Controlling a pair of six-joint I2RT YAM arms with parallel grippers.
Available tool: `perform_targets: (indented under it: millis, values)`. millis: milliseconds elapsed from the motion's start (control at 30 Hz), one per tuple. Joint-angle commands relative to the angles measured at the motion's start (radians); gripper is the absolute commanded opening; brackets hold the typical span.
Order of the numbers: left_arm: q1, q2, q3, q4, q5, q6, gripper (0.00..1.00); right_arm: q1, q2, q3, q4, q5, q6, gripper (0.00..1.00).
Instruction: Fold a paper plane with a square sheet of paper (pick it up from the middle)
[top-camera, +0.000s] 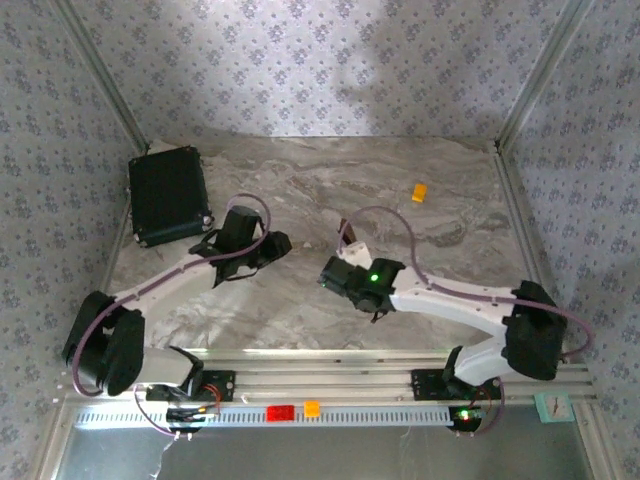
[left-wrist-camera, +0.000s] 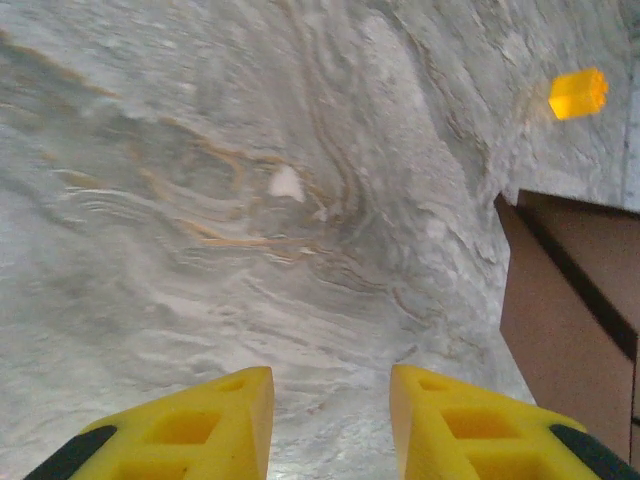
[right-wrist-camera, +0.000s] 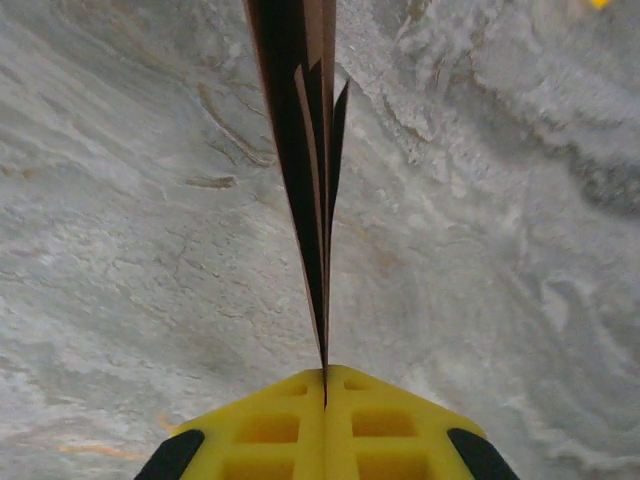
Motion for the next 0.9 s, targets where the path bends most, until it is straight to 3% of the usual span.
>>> perform_targets:
  millis: [0, 300, 500, 567, 700, 767, 867]
  values:
    - [0.038, -0.059, -0.039, 0.006, -0.024, -0.037, 0.36, 0.034, 0.076, 0.048, -0.076, 0.132, -0.068, 0.07]
    - [0.105, -0.197, -0.153, -0.009, -0.097, -0.095, 0.37, 0.131, 0.294, 0.11, 0.033, -0.089, -0.253, 0.13]
    - [0.113, -0.235, -0.173, -0.026, -0.109, -0.088, 0.39, 0.137, 0.218, 0.083, 0.171, -0.314, -0.272, 0.33]
    - [0.116, -0.235, -0.173, -0.031, -0.098, -0.084, 0.39, 0.109, 0.178, 0.072, 0.203, -0.394, -0.26, 0.39]
    - [0.115, -0.236, -0.186, -0.022, -0.073, -0.082, 0.39, 0.007, 0.116, 0.044, 0.27, -0.586, -0.232, 0.41]
    - [0.115, -0.238, -0.197, -0.005, -0.058, -0.082, 0.39, -0.071, 0.091, 0.01, 0.344, -0.687, -0.187, 0.41]
    - [0.115, -0.233, -0.209, 0.018, -0.024, -0.079, 0.39, -0.243, 0.094, -0.053, 0.473, -0.951, -0.103, 0.36]
